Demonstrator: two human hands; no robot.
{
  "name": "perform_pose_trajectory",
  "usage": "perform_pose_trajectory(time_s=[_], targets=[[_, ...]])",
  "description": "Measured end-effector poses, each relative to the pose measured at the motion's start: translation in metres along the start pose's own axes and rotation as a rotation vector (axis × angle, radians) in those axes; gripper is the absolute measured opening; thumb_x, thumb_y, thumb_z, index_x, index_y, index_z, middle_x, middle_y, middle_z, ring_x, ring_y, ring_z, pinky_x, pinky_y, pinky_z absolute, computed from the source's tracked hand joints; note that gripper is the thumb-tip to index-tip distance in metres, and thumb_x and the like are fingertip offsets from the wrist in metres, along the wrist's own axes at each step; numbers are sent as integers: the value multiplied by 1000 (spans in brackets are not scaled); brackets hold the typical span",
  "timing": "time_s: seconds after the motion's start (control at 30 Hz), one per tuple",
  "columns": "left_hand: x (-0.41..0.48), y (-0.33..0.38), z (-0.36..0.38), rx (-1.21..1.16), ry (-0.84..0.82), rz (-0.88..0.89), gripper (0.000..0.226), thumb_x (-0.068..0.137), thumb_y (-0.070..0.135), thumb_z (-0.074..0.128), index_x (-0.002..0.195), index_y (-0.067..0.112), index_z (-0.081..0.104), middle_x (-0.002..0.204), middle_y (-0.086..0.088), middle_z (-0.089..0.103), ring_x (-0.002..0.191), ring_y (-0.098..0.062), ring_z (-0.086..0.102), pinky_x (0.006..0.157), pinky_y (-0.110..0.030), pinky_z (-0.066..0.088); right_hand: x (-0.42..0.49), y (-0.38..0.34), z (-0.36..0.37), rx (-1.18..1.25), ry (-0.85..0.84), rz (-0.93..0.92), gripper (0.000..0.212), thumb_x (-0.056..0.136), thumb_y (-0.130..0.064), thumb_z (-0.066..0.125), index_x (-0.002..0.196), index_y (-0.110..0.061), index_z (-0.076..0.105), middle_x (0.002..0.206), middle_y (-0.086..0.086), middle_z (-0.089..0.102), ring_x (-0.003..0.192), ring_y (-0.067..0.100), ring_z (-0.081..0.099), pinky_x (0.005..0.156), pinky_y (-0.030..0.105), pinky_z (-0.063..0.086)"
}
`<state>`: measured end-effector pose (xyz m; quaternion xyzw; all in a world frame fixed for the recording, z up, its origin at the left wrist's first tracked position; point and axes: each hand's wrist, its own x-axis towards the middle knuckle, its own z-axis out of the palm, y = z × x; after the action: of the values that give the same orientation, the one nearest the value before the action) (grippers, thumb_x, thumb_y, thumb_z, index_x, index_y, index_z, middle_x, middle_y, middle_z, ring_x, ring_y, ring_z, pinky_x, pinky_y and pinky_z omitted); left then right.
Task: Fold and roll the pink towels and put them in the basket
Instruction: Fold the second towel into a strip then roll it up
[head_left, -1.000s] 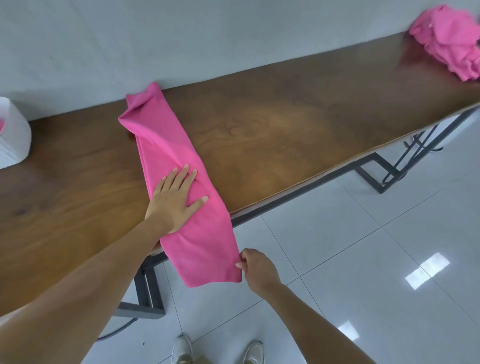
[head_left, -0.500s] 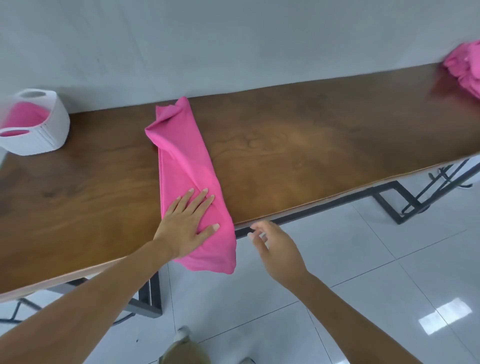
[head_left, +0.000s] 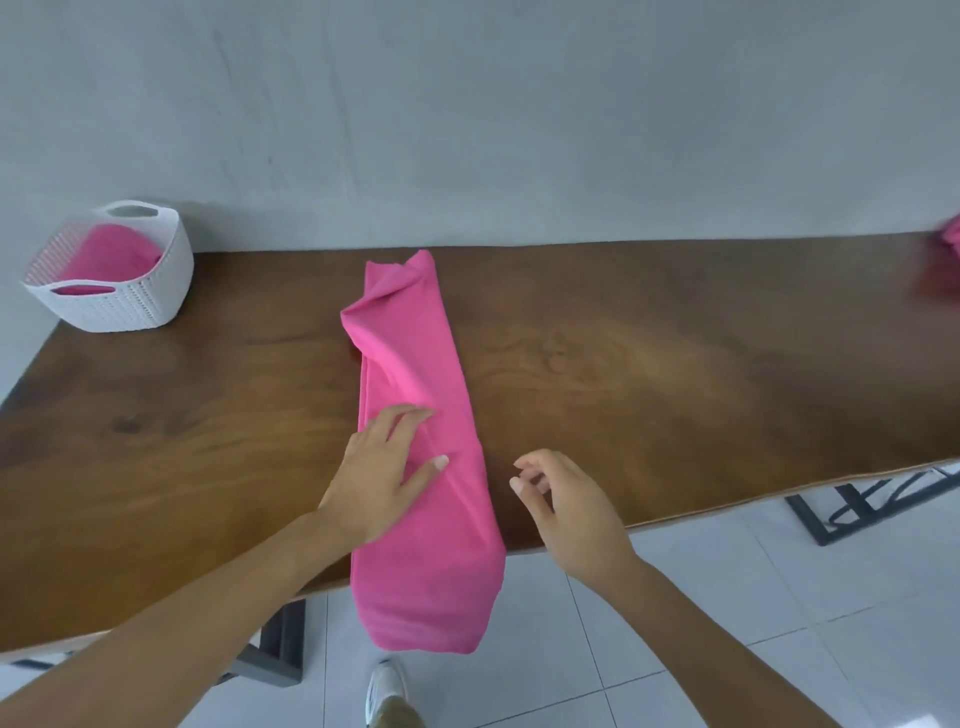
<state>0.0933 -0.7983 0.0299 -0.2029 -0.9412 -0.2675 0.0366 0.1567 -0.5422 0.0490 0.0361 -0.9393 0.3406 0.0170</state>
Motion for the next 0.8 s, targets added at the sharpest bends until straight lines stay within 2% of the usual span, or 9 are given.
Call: perform_pose_trajectory(time_s=[0.13,0.23,0.4,0.5,0.6,0.67,0.73,0.8], targets=[[54,-38,-33,-26,196,-176,63,99,59,44,146,17,43,146,-6,41,133,-27,43,111,-49,38,36,-8,-2,-23,-10,-11,21,102,-41,52,120,-31,58,109,-21,59,96,-1,58,83,26,51],[100,-68,-55,7,241,-253,57,99,46,55,144,14,45,144,-10,44,129,-33,44,108,-50,40,66,-14,-2,-34,-27,-14,23,102,-43,50,122,-33,57,110,-22,58,98,-3,57,85,24,51],[179,-100,-72,167,89,-275,47,97,42,58,134,15,52,129,-10,57,118,-35,53,98,-49,44,113,-26,3,-42,-22,10,23,102,-43,50,122,-34,57,109,-22,58,98,-3,57,85,22,51],[218,-109,-71,242,-66,-269,50,96,41,60,137,13,51,129,-12,57,120,-36,52,99,-49,44,135,-31,8,-65,-33,28,25,103,-44,47,124,-34,56,111,-23,57,98,-5,57,84,22,51],[250,-116,-64,267,-165,-230,42,96,30,60,130,6,52,127,-17,56,117,-36,51,98,-48,47,153,-36,14,-74,-39,52,26,103,-43,47,125,-34,56,112,-23,56,98,-5,56,84,21,50],[264,-118,-61,303,-201,-216,34,96,16,55,127,3,52,125,-18,55,117,-36,50,95,-47,49,161,-37,18,-92,-54,51,25,103,-43,48,125,-33,56,112,-23,57,97,-5,57,84,22,51],[272,-119,-58,304,-209,-219,38,94,5,47,131,2,49,126,-19,53,119,-36,49,92,-48,51,168,-38,20,-102,-57,52,26,103,-43,49,126,-33,57,112,-22,57,96,-4,57,84,23,52],[278,-123,-53,265,-182,-236,39,93,4,45,132,2,49,125,-19,54,116,-37,51,88,-48,51,175,-38,20,-111,-54,58,25,103,-42,49,125,-33,57,112,-22,56,96,-4,57,83,23,52]])
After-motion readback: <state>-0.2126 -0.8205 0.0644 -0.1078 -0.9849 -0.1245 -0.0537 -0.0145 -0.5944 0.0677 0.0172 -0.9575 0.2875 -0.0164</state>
